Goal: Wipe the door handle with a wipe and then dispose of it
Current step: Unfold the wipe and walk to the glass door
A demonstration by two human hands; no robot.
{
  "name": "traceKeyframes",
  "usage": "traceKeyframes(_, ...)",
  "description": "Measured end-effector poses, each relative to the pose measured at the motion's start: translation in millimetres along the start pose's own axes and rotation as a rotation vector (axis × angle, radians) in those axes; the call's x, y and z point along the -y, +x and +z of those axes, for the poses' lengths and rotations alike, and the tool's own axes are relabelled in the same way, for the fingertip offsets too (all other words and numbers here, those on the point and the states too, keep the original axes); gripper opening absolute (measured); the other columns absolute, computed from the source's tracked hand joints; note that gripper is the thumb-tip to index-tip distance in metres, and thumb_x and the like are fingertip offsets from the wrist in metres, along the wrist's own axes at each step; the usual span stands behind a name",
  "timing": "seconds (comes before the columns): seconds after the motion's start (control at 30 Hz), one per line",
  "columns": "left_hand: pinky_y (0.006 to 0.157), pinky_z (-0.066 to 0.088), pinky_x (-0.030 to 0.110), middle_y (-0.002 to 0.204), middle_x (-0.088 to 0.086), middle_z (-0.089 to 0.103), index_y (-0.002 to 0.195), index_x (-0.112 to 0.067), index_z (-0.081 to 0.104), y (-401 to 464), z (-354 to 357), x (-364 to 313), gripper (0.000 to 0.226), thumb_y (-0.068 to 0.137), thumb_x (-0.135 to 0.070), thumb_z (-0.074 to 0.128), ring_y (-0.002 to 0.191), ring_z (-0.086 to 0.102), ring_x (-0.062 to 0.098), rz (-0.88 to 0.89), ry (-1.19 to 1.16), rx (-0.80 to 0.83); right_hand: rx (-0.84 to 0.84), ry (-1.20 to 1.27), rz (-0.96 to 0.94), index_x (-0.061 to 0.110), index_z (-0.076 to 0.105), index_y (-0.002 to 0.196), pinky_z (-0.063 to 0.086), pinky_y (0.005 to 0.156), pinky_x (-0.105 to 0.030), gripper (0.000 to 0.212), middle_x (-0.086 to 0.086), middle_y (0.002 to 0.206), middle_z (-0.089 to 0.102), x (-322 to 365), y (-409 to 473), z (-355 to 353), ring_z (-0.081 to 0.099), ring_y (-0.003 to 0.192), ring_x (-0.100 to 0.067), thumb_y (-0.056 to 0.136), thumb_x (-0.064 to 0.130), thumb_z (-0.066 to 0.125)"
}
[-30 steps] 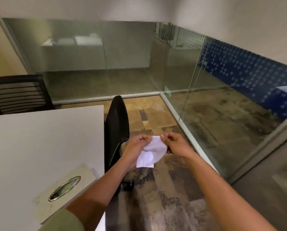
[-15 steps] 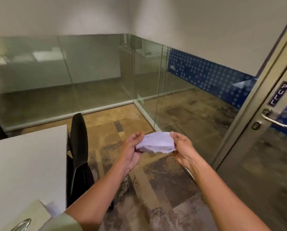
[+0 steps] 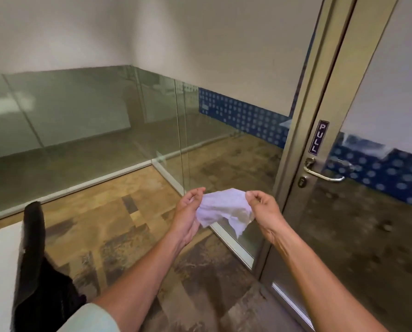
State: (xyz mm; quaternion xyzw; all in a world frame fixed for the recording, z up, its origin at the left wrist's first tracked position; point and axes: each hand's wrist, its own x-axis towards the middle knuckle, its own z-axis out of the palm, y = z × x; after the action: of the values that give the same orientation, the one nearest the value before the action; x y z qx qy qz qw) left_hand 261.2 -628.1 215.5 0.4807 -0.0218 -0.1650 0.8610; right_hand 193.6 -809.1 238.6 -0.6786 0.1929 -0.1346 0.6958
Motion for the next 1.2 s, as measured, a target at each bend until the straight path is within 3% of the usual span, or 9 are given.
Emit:
traceKeyframes(0.13,0.076,0.060,0.034,0.106,0.013,0.072,0.103,-0.013,0.067,20,43,26,0.005,0.100,-0.016,0.064,0.089,0.070,0.022,0.022,0.228,-0.002,-0.168,0.001,-0.059,0.010,0.062,0.096,0.040,0.062,-0.020,0.016,-0.001,0.080,0.056,4,15,-40,0.047,0.070,-0.010,0.101,0.021,0.052)
traceKeyframes(0.27,0.066,0.054,0.032,0.089,0.009,0.076,0.115,-0.011,0.057,33,72,46,0.025,0.094,-0.008,0.071,0.071,0.069,0.017,0.002,0.265,0.060,-0.251,0.021,-0.062,0.014,0.058,0.095,0.039,0.071,-0.030,0.009,-0.009,0.086,0.055,7,25,-78,0.048,0.079,-0.019,0.100,0.019,0.052)
traceKeyframes(0.4,0.076,0.062,0.026,0.113,0.018,0.073,0.122,-0.013,0.047,47,89,68,0.044,0.089,0.004,0.072,0.087,0.075,0.016,-0.221,0.166,0.119,-0.295,0.079,-0.023,0.016,0.058,0.091,0.047,0.077,-0.035,0.006,-0.014,0.089,0.065,8,33,-116,0.057,0.082,-0.023,0.097,0.016,0.056)
traceKeyframes(0.5,0.064,0.063,0.022,0.108,0.022,0.072,0.130,-0.004,0.049,56,100,81,0.053,0.086,0.016,0.068,0.076,0.077,0.016,-0.406,0.238,0.191,-0.255,0.128,-0.006,0.014,0.066,0.087,0.048,0.079,-0.038,0.014,-0.014,0.087,0.065,8,37,-138,0.057,0.083,-0.024,0.096,0.008,0.057)
traceKeyframes(0.7,0.059,0.063,0.031,0.102,0.012,0.066,0.134,-0.008,0.047,84,125,103,0.048,0.093,0.009,0.065,0.078,0.068,0.018,-0.441,0.336,0.181,-0.339,-0.034,-0.023,0.017,0.072,0.077,0.050,0.058,-0.015,0.030,0.000,0.079,0.070,2,43,-169,0.061,0.071,-0.008,0.095,0.001,0.053)
traceKeyframes(0.77,0.061,0.063,0.035,0.102,0.014,0.062,0.131,-0.008,0.044,98,136,109,0.040,0.098,0.010,0.057,0.081,0.066,0.021,-0.380,0.284,0.154,-0.361,-0.071,-0.018,0.018,0.076,0.078,0.049,0.062,-0.010,0.036,0.007,0.083,0.074,-2,48,-174,0.065,0.076,-0.002,0.093,-0.002,0.050)
traceKeyframes(0.97,0.065,0.050,0.031,0.100,0.012,0.058,0.108,-0.016,0.048,143,173,122,0.016,0.106,-0.001,0.044,0.074,0.057,0.019,-0.132,0.408,0.175,-0.441,-0.015,0.020,0.023,0.080,0.087,0.058,0.077,-0.029,0.043,0.004,0.094,0.078,-9,72,-172,0.072,0.095,-0.017,0.092,-0.001,0.045)
traceKeyframes(1.07,0.076,0.042,0.035,0.091,0.008,0.061,0.081,-0.020,0.059,167,187,122,0.033,0.102,0.004,0.046,0.084,0.054,0.024,-0.038,0.502,0.256,-0.526,0.030,0.005,0.020,0.079,0.093,0.057,0.090,-0.041,0.029,0.000,0.095,0.078,-8,87,-170,0.073,0.097,-0.021,0.087,0.005,0.055)
traceKeyframes(1.2,0.079,0.057,0.031,0.087,0.004,0.077,0.074,-0.015,0.078,201,201,112,0.045,0.095,0.012,0.049,0.085,0.069,0.023,-0.084,0.438,0.415,-0.605,-0.049,-0.034,0.033,0.076,0.097,0.059,0.080,-0.027,0.037,0.012,0.099,0.076,-3,100,-168,0.073,0.090,-0.007,0.075,0.003,0.074)
